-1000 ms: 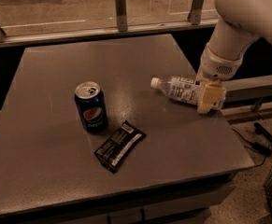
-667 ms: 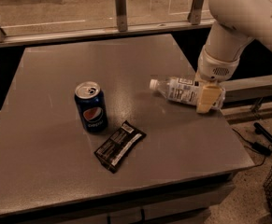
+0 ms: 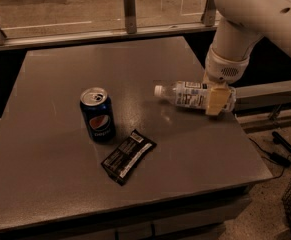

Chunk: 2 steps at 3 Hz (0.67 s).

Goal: Move blue plastic bottle near pepsi can

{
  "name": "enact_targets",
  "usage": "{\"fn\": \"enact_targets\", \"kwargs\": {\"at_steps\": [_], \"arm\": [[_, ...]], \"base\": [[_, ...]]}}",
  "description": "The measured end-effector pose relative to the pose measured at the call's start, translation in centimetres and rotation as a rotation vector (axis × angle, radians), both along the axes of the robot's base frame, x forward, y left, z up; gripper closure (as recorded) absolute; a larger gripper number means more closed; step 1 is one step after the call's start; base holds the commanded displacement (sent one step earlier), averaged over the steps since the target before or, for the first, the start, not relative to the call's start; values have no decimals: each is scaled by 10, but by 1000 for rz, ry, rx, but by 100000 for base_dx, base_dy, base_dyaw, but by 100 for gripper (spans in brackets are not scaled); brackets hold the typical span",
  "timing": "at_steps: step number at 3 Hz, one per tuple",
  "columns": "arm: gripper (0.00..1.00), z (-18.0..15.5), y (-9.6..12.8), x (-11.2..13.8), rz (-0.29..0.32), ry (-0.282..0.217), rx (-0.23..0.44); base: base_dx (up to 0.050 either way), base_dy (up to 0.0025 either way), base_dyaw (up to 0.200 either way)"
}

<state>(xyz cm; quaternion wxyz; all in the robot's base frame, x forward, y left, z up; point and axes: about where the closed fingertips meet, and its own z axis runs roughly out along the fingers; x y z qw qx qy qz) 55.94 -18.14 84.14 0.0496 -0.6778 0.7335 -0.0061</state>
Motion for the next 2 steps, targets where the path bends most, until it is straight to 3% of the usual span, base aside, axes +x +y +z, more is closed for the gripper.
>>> {"fn": "enact_targets", "kwargs": {"at_steps": [2], "arm": [[100, 26, 32, 26, 31, -53, -41]], "base": [[0, 0, 0]]}}
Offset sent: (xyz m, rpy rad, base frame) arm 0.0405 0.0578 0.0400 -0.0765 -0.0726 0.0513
